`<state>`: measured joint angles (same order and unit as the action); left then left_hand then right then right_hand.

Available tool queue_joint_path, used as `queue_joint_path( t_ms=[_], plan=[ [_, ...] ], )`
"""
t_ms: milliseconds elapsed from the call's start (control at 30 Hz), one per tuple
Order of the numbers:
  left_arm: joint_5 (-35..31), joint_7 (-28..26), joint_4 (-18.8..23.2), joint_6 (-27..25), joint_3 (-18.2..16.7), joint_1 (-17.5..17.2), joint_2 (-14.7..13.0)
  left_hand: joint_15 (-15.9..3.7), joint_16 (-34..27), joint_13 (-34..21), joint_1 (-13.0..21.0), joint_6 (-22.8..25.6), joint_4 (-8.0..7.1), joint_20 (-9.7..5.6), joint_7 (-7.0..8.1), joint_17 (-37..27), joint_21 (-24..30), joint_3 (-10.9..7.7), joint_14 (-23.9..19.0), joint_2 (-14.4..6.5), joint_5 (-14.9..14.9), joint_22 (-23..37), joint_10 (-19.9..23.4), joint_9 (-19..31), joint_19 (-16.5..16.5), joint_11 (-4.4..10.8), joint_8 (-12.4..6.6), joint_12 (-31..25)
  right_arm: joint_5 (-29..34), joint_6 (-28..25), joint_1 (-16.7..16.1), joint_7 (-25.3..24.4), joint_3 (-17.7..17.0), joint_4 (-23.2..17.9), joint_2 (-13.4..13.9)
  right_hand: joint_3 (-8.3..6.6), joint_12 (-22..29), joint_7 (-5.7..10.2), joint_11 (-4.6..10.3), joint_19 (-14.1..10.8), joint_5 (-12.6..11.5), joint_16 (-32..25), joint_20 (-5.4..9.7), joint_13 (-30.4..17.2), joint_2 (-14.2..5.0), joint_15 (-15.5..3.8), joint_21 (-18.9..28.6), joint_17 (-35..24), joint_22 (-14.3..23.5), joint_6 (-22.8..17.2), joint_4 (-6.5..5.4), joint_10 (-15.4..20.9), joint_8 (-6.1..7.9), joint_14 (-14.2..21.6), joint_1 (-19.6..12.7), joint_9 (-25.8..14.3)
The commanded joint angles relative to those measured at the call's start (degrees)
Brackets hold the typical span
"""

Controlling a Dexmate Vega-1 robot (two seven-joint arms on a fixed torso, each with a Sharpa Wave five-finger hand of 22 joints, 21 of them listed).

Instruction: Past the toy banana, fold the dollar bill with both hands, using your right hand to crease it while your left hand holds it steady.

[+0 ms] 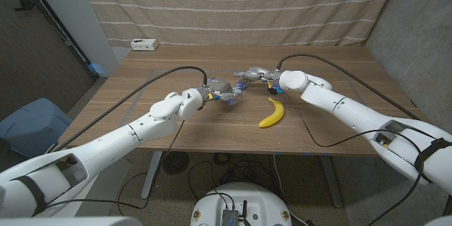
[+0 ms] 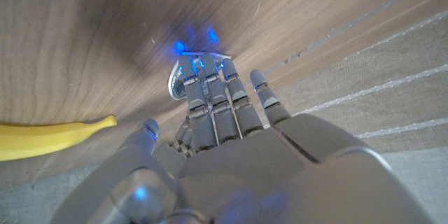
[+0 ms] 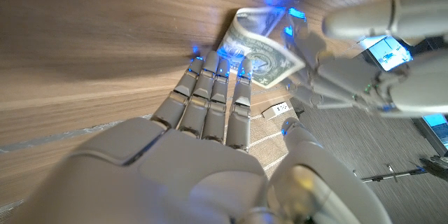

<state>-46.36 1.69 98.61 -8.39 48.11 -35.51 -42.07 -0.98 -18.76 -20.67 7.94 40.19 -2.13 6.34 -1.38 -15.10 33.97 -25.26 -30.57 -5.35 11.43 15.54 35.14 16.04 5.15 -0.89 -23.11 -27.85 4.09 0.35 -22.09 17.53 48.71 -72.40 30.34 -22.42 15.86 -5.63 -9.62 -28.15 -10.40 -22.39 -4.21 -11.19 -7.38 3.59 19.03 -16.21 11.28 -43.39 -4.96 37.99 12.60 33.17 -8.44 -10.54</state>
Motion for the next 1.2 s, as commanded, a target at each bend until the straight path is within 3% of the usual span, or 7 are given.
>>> queue_joint_path(
  t_ms=[33,233,433,667,833,933,1200],
  plan=[
    [-1.1,-11.8,-0.4,3.5,-2.7,-2.7,-0.2,-0.04,0.3,-1.2,0.8,-5.0,0.80,0.16,2.58,-1.0,1.2,-0.51,0.3,0.1,-0.3,0.6,-3.5,0.4,0.2,0.58,1.53,0.2,0.1,-0.9,-0.2,0.0,0.0,-0.9,0.3,-0.09,-0.2,-0.19,-0.21,0.2,-0.3,0.0,-0.31,-0.1,-0.49,-0.01,0.1,-0.1,0.2,-0.3,-0.45,0.5,-0.29,0.6,0.5,-0.1],
    [-2.0,-16.7,-1.2,4.2,-3.5,-3.8,0.3,-0.37,0.1,-1.7,1.2,-4.4,1.23,0.41,3.14,-1.5,1.4,-0.93,0.1,-0.2,-0.5,0.9,-5.1,0.5,-0.4,0.67,1.03,0.5,0.3,-0.8,-0.2,-0.1,0.0,-1.1,0.4,-0.07,-0.1,-0.30,-0.22,-0.2,-0.4,-0.1,-0.12,-0.1,-0.47,-0.15,0.2,0.2,0.2,-0.9,-0.70,1.2,-0.22,1.5,0.7,-0.1],
    [-1.3,-24.2,-3.2,6.2,-4.6,-5.0,1.3,-0.62,-3.9,-3.1,3.8,-5.4,3.89,-0.02,3.26,-4.7,4.2,-1.35,-3.7,-1.4,-0.9,2.1,-1.6,0.8,3.0,0.10,0.52,-1.5,0.2,-0.9,0.0,0.4,0.1,-1.0,0.4,-0.12,0.1,0.04,-0.22,-1.2,-0.4,-0.2,0.37,-0.1,-0.30,-0.52,0.6,0.7,0.1,-2.6,-0.89,2.9,0.12,3.5,0.9,-0.1],
    [-1.8,-10.4,0.4,0.2,-3.6,-3.8,0.8,-0.59,-2.6,-3.8,2.4,-6.3,3.45,0.58,1.22,-5.5,4.4,-0.72,0.5,-0.7,-1.2,2.5,-4.0,0.1,0.8,0.11,1.18,-0.7,0.2,-2.3,0.0,1.1,0.3,-1.7,0.6,0.05,0.2,0.28,-0.06,1.0,-0.5,0.5,-0.42,0.0,0.15,-0.54,-0.2,0.9,0.0,-4.5,-1.01,4.8,0.36,3.1,1.2,0.0],
    [-1.2,-1.2,1.4,-2.3,-2.6,-1.9,1.1,-1.03,-3.8,-1.7,-0.9,-1.0,1.96,0.52,-1.59,-5.0,5.5,0.68,-3.1,0.6,-1.1,2.7,0.4,-2.1,0.6,-0.21,0.82,-0.2,0.0,-3.0,0.0,1.5,0.3,-2.1,0.7,0.16,0.0,0.32,0.02,1.5,-0.5,1.3,-0.61,0.1,0.26,-0.39,-0.5,0.9,0.0,-4.4,-1.16,5.2,0.07,1.4,1.4,0.0],
    [-0.9,5.3,1.7,-4.0,-1.7,-0.3,1.5,-1.31,-4.5,-0.6,-1.6,-0.8,1.68,0.73,-1.60,-4.5,6.3,0.95,-6.1,1.0,-1.0,2.6,1.7,-3.0,1.6,-0.63,1.43,0.3,-0.1,-3.2,0.0,1.5,0.3,-2.1,0.8,0.21,-0.3,0.38,0.16,1.7,-0.5,1.6,-0.65,0.1,0.31,-0.52,-0.6,0.9,0.0,-3.7,-1.24,4.9,-0.35,1.1,1.5,0.0],
    [-0.3,12.3,1.1,-4.9,0.1,1.9,1.7,-0.52,1.7,3.5,-5.1,-5.6,-0.19,0.94,-0.08,-0.9,5.2,2.60,4.0,2.2,-0.2,2.2,-3.7,-5.3,-5.0,1.30,6.39,6.3,-0.5,-2.7,-0.1,1.6,0.2,-1.9,0.8,0.28,-0.6,0.39,0.30,1.7,-0.6,1.7,-0.59,0.1,0.30,-0.36,-0.6,0.9,0.0,-3.6,-1.41,4.7,-0.50,1.1,1.7,0.0]
  ],
)
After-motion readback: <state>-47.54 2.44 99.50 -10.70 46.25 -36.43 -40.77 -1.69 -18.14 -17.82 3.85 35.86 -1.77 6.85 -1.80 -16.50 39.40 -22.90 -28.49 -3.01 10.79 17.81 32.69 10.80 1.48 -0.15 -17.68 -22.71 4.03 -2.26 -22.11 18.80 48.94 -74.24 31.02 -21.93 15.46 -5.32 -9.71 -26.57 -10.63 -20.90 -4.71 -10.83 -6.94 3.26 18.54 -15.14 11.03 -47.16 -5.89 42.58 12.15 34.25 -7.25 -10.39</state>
